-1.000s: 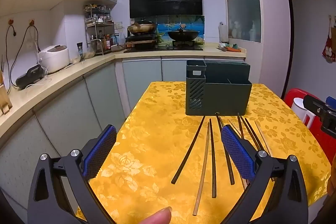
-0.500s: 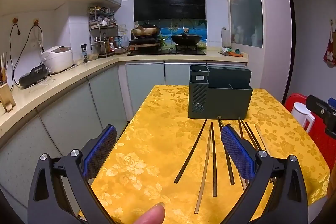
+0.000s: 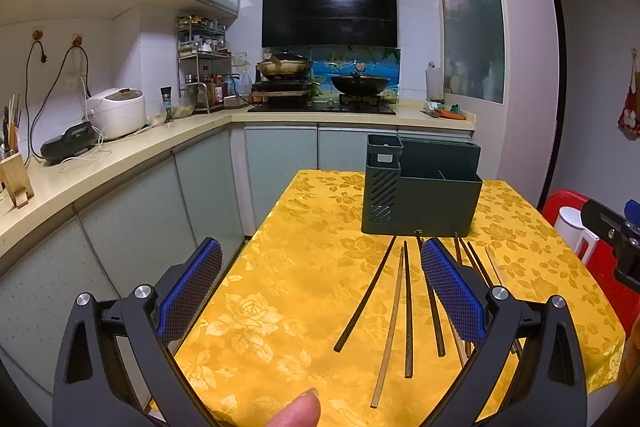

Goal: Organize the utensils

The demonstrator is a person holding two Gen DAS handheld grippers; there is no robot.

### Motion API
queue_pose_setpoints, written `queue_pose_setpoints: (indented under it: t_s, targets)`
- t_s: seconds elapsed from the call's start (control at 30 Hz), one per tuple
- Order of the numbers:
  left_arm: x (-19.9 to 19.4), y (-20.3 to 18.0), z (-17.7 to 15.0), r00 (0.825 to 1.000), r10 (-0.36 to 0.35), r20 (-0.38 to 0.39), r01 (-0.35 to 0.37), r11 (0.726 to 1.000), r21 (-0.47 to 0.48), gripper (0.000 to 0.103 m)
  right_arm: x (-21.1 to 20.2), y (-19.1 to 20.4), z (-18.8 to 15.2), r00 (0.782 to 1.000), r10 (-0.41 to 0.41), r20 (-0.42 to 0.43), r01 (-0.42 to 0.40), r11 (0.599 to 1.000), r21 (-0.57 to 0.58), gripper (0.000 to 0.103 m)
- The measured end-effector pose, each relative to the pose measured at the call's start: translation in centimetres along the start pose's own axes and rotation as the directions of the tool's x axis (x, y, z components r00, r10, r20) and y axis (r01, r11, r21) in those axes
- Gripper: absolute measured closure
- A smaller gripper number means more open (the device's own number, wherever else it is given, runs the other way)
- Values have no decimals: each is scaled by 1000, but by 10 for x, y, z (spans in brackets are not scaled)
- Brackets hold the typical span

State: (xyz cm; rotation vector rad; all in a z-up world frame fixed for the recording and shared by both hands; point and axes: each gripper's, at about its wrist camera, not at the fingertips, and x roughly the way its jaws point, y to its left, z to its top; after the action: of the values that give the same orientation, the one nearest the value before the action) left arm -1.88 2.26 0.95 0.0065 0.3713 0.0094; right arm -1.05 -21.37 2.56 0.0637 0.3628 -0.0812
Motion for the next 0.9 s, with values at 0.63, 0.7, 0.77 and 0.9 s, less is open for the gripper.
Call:
queue_pose_setpoints:
  t_s: [0.63,0.7,0.77,0.9]
  targets:
    - [-7,4,-1,999,7,51,-5,1000,-31,7,3,5,-5,1000,9,7,-9,1000,-9,7]
    - [-6,3,-1,999,4,46,-3,1000,-30,7,3,6,-5,1000,10,8,-10,1000,-8,7]
    - [-3,3,-1,1000,-4,24,5,999,-32,7,3,6,-4,1000,11,9,-11,1000,-8,7]
    - [0,0,-4,1000,-7,15,8,1000,-20,7,3,6,-4,1000,9,8,-9,1000,-8,7]
